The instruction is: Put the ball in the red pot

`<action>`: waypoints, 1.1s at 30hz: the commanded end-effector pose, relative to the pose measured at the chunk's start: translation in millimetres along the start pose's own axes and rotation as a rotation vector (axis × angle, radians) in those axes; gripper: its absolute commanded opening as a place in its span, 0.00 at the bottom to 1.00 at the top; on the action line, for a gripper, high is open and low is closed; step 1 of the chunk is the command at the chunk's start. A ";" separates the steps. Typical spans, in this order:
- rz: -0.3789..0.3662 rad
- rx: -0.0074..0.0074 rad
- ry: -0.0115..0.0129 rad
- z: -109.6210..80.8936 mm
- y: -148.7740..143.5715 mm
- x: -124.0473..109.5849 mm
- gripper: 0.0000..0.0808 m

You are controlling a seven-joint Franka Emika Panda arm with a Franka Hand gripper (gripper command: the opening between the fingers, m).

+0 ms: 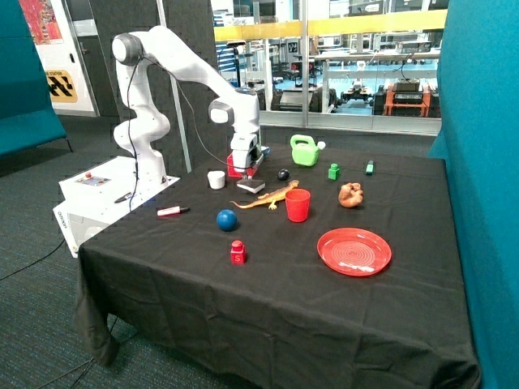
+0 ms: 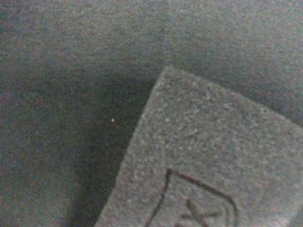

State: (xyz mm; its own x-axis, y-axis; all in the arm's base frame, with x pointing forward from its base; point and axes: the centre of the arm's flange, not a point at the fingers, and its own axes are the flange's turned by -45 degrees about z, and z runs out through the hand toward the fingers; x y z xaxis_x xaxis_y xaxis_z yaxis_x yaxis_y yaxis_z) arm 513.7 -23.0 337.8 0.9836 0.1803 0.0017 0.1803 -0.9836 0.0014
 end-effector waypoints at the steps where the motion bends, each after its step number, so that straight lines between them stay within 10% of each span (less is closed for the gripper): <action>1: 0.015 0.0014 -0.0017 -18.9 11.6 -2.5 1.00; 33: 0.127 0.0013 -0.0018 -34.3 86.1 8.4 0.91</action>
State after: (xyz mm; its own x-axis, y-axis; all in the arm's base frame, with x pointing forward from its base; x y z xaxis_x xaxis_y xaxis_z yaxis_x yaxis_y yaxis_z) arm 528.2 -77.9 374.3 0.9945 0.1043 0.0043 0.1042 -0.9945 0.0022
